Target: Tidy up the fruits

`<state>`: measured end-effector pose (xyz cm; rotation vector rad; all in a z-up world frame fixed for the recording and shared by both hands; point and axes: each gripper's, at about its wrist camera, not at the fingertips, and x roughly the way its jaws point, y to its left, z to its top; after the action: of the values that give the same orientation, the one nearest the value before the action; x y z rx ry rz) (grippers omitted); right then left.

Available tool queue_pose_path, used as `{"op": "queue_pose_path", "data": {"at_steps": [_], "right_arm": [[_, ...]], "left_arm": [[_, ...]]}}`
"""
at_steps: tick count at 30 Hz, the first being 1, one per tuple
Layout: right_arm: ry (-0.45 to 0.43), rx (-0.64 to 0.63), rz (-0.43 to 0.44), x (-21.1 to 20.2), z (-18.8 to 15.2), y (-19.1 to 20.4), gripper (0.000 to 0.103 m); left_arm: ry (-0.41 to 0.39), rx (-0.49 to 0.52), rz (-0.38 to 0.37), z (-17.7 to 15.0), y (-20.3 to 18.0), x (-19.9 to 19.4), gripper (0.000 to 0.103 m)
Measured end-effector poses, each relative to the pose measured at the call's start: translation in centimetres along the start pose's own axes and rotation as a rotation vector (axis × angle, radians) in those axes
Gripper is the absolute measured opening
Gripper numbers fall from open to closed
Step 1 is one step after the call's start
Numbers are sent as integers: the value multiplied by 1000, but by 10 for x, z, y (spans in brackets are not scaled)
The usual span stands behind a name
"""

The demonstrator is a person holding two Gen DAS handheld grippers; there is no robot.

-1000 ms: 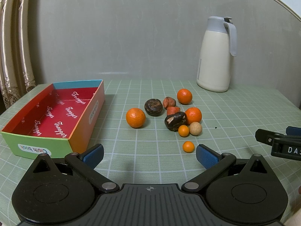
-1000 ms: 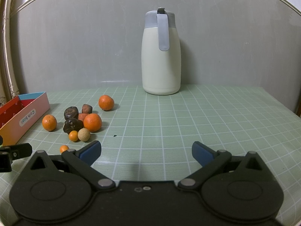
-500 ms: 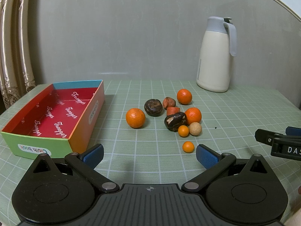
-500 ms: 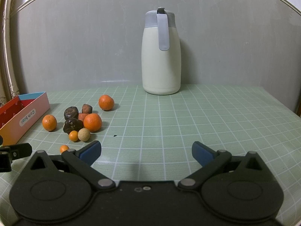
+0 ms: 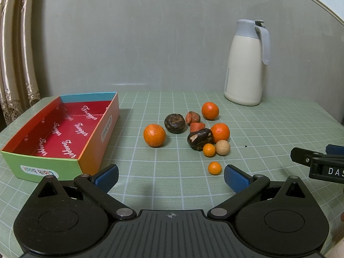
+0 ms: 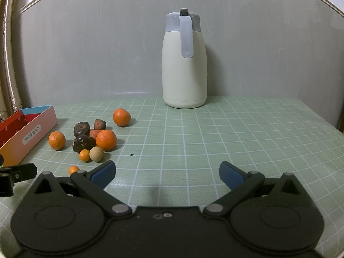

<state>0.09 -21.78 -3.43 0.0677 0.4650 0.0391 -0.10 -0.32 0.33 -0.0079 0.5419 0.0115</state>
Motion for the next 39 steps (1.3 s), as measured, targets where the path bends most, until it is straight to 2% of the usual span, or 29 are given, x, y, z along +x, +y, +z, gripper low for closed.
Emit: {"op": "queue_pose_path", "data": {"at_steps": [14,23,34,39], "right_arm": [[0,-5,20,-1,0,2,103],[-32,-19,146,-9,1,8,103],[-29,-77,212,-12,0,21,103],[-25,-66,235,-12,0,20,103]], "left_arm": [[-4,-4,5,1,2,-1,103],[-3,-3,7,0,4,0,103],[-2,5,10,-2,4,1,103],[1,7,8,-2,3,2,103]]}}
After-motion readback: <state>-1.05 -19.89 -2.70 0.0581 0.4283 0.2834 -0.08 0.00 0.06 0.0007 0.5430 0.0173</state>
